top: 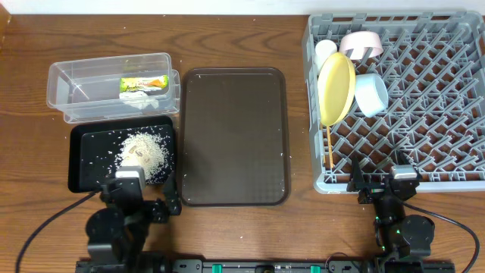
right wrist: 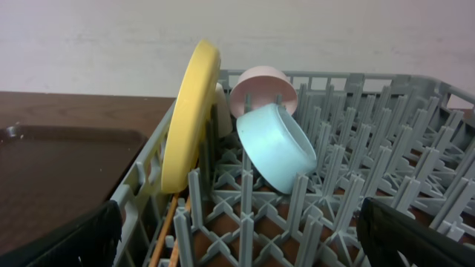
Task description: Sort waste into correct bins and load items into the dishwasher rack
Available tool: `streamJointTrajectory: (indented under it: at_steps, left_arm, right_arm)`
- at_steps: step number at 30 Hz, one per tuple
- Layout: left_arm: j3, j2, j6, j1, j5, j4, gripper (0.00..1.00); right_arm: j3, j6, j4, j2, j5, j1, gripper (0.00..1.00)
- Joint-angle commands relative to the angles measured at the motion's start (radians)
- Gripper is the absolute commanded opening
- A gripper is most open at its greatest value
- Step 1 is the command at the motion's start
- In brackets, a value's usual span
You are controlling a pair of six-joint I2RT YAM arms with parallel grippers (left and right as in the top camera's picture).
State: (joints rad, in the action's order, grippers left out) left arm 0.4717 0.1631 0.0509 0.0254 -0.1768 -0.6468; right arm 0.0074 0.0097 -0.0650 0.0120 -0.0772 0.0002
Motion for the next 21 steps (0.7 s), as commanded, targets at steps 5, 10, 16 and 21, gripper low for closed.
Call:
streamJointTrajectory:
  at_steps: [5,10,16,21]
  left_arm:
    - [-0.251,-0.143,0.014,0.004,0.012,0.304,1.0]
    - [-0.361,-0.161,0.014,0.004,0.03,0.507,1.0]
    - [-0.468,-0.161,0.013,0.004,0.112,0.691,1.0]
    - [-0.468,-0.161,0.013,0.003,0.118,0.577,1.0]
  right_arm:
    - [-0.002,-0.015,-0.004,-0.006,0.006,-0.006,0.99]
    - [-0.002,-0.015,-0.004,-0.006,0.006,-0.006,0.99]
    - [-0.002,-0.015,-0.004,-0.006,0.006,-0.006,0.99]
    - [-0.002,-0.015,-0.004,-0.006,0.006,-0.006,0.99]
